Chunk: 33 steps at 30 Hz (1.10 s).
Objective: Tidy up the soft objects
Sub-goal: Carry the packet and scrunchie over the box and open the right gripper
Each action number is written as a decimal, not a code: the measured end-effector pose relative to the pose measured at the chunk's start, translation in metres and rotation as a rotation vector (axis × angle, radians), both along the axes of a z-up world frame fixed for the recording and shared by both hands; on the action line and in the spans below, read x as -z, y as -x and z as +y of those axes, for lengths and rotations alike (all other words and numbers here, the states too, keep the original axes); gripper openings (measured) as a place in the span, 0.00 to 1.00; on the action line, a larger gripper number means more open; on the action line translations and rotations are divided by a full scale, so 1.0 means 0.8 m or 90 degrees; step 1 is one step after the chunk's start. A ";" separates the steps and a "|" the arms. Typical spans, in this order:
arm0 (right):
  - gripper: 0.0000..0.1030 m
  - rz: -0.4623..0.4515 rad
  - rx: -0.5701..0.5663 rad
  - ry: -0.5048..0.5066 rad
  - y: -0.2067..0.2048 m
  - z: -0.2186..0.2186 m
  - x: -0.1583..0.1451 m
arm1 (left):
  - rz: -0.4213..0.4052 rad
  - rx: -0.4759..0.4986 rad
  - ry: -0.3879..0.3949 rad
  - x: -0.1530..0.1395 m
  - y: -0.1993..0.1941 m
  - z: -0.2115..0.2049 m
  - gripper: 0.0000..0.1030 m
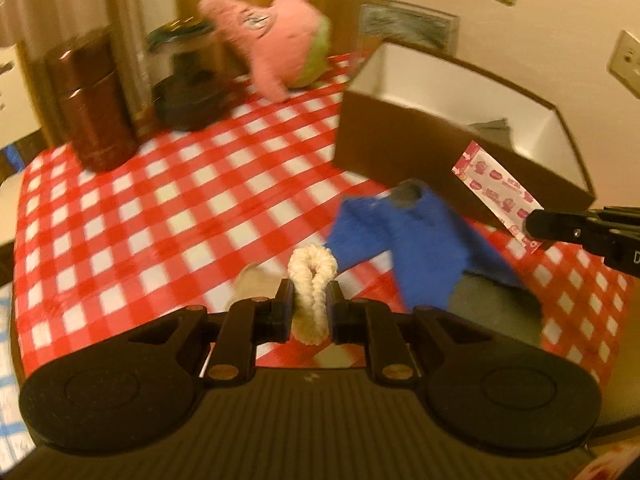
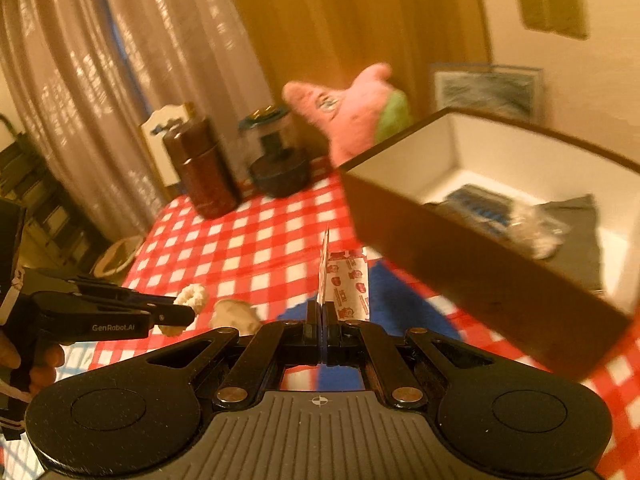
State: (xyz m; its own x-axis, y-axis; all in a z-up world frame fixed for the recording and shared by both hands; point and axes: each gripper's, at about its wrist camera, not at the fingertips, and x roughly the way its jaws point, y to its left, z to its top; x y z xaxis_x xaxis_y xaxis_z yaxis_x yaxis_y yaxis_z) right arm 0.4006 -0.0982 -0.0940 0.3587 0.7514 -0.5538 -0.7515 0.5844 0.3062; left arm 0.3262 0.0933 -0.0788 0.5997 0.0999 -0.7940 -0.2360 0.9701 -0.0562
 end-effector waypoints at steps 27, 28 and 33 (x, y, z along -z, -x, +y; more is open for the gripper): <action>0.00 -0.093 0.141 -0.010 -0.121 -0.085 -0.068 | -0.096 0.179 -0.037 -0.079 -0.224 -0.103 0.15; 0.00 -0.091 0.139 -0.007 -0.128 -0.082 -0.064 | -0.096 0.180 -0.037 -0.079 -0.233 -0.103 0.15; 0.00 -0.076 0.128 0.021 -0.170 -0.063 -0.046 | -0.069 0.185 -0.043 -0.067 -0.285 -0.097 0.15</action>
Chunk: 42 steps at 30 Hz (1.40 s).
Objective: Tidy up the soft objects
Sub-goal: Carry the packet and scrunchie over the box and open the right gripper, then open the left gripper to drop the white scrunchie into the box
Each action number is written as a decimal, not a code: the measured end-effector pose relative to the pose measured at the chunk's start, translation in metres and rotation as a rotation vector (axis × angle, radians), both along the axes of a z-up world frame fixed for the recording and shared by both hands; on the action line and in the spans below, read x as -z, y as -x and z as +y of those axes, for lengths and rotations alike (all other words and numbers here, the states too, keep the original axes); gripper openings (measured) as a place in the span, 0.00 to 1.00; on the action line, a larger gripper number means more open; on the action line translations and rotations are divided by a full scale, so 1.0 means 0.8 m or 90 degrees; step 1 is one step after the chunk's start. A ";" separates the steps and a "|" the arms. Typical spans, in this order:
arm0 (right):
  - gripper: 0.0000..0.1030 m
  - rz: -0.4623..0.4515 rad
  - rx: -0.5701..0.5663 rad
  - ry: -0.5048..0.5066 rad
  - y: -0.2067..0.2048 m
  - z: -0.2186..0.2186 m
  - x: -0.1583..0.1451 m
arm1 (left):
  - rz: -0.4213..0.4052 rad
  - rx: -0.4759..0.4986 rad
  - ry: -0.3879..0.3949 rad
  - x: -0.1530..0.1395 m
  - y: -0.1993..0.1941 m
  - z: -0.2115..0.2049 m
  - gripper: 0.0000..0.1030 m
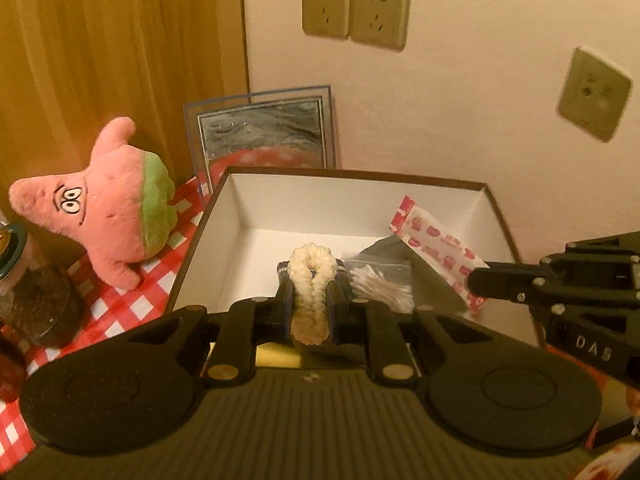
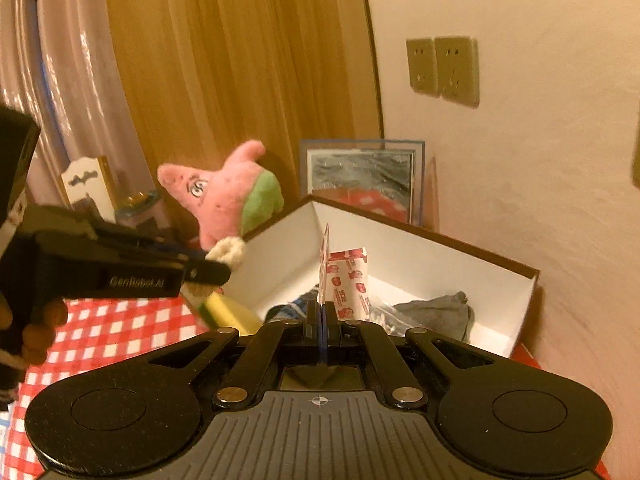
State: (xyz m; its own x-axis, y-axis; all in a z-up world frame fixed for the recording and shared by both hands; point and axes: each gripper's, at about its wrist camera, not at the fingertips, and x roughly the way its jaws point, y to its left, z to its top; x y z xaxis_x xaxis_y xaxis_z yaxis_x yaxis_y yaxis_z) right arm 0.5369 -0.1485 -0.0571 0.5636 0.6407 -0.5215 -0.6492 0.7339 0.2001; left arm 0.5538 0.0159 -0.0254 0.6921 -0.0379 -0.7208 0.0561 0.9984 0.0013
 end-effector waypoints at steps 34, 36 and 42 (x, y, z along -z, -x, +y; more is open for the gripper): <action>0.00 0.002 -0.049 0.070 -0.132 0.084 0.048 | 0.064 -0.022 -0.042 0.064 -0.135 0.055 0.49; 0.00 0.001 -0.050 0.070 -0.131 0.086 0.048 | 0.064 -0.023 -0.042 0.063 -0.134 0.057 0.49; 0.00 -0.003 -0.056 0.068 -0.131 0.092 0.049 | 0.062 -0.026 -0.041 0.061 -0.128 0.061 0.49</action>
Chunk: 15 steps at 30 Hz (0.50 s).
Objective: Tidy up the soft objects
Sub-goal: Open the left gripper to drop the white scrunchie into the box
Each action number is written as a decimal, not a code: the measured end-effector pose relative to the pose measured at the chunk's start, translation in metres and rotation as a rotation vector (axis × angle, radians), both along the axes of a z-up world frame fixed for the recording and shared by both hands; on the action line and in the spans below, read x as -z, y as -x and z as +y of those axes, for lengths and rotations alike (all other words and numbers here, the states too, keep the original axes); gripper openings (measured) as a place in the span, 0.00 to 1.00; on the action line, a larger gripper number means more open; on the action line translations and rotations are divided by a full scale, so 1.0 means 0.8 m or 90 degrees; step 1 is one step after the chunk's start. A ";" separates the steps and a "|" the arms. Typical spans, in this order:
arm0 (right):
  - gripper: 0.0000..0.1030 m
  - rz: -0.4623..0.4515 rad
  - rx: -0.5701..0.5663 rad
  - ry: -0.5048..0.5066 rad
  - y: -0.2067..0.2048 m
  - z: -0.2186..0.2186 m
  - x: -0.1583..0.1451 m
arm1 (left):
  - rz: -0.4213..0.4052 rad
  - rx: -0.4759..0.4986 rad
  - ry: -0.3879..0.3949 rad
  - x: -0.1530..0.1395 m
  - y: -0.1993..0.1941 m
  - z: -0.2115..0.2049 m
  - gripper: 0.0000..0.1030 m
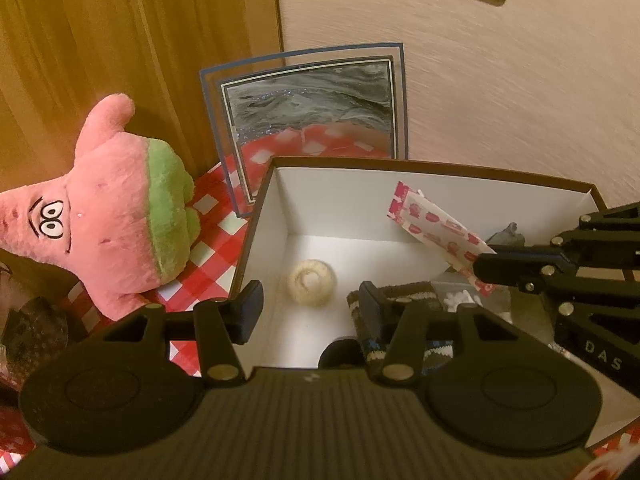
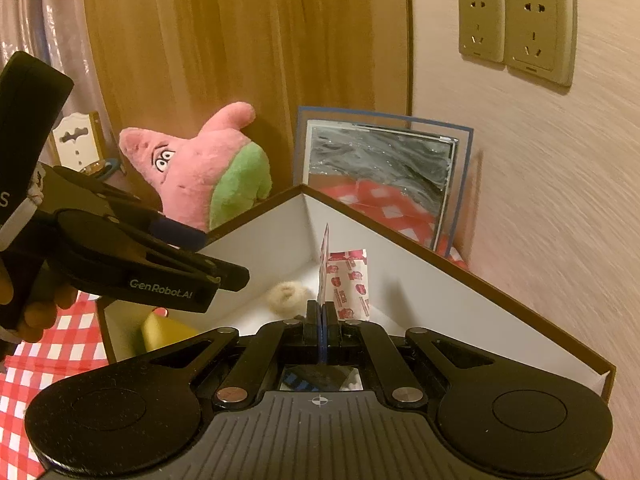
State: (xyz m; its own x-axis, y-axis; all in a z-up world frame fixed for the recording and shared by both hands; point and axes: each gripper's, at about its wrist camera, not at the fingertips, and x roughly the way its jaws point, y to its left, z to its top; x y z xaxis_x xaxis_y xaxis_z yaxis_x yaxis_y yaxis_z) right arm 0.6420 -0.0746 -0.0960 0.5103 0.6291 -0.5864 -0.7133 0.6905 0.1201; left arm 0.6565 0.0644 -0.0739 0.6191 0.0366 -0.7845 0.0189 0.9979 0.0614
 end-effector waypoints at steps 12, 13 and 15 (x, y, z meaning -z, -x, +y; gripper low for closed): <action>0.29 -0.047 0.053 0.013 -0.003 0.004 -0.003 | -0.009 0.010 0.011 -0.013 0.020 -0.003 0.49; 0.41 -0.040 0.055 0.009 -0.001 0.000 -0.003 | -0.009 0.012 0.011 -0.014 0.023 -0.004 0.50; 0.76 -0.033 0.071 -0.010 0.006 -0.012 -0.005 | -0.010 0.018 0.010 -0.016 0.033 -0.005 0.52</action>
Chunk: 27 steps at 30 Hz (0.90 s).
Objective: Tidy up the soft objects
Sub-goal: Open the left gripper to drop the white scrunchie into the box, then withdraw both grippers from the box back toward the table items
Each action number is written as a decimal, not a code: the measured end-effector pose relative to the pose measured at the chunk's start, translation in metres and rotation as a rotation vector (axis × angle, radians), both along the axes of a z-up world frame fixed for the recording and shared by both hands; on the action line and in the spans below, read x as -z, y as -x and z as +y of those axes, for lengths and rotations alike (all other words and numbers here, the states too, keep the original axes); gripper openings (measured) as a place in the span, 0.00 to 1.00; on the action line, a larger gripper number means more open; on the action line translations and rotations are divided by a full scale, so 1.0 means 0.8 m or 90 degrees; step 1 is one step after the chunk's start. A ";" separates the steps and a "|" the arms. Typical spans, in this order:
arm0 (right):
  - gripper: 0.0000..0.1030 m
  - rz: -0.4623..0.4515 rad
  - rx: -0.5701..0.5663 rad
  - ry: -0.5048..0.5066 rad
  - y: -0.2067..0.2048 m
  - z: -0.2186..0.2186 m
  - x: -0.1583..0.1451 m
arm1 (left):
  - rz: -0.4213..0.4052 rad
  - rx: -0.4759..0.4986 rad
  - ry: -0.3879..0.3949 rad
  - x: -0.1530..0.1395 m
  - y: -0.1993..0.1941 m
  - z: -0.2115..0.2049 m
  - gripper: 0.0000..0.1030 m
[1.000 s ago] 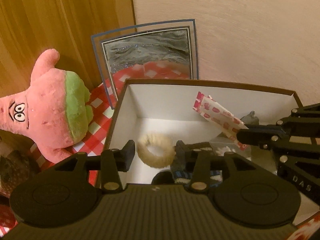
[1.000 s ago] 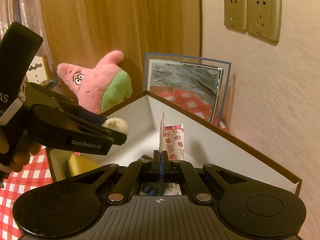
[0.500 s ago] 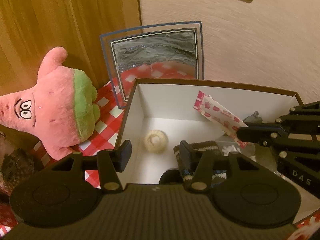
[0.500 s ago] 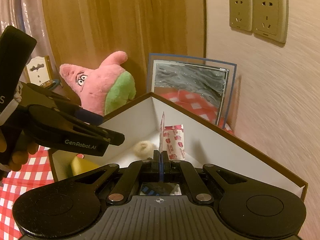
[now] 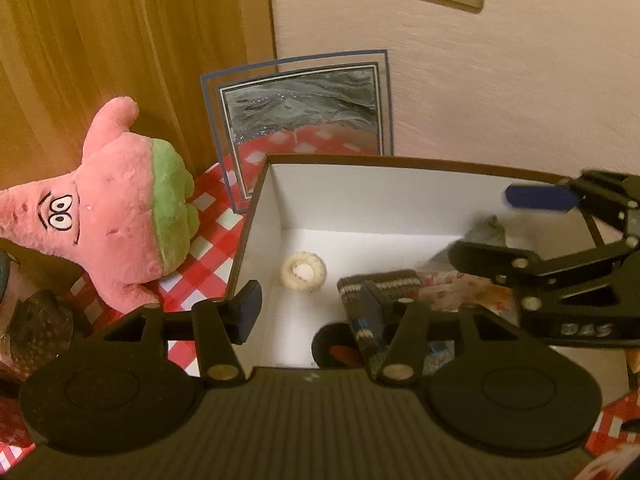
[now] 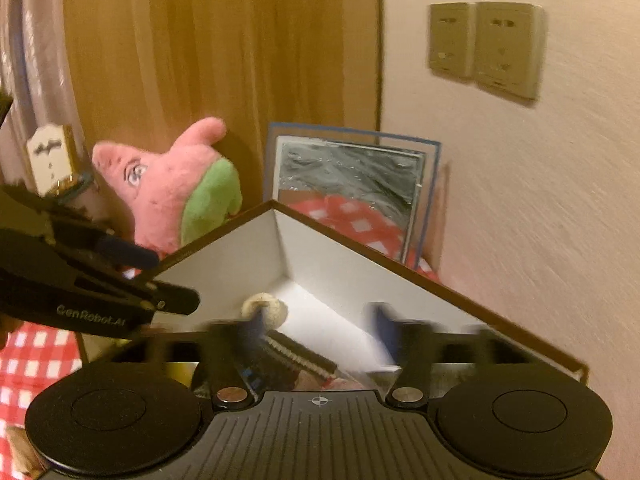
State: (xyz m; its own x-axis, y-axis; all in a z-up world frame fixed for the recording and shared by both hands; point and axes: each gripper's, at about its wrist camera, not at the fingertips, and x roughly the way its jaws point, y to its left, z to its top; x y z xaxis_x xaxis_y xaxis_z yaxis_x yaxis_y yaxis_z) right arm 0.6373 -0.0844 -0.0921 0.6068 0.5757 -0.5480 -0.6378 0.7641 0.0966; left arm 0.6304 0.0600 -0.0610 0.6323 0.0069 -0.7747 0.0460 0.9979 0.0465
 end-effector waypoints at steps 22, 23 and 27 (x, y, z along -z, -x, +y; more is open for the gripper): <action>0.76 0.104 0.076 -0.082 0.103 -0.094 -0.031 | -0.039 -0.021 0.043 -0.053 0.132 -0.024 0.54; 0.77 0.103 0.079 -0.085 0.109 -0.098 -0.034 | -0.039 -0.022 0.043 -0.055 0.137 -0.025 0.55; 0.77 0.097 0.088 -0.097 0.128 -0.109 -0.047 | -0.035 -0.028 0.058 -0.061 0.161 -0.028 0.55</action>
State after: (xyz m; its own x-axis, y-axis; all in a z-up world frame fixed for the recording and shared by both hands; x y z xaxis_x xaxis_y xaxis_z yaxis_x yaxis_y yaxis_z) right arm 0.5348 -0.1718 -0.0542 0.6031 0.5762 -0.5516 -0.4974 0.8123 0.3046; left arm 0.5018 0.0380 -0.0124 0.6747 -0.0333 -0.7373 0.0027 0.9991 -0.0426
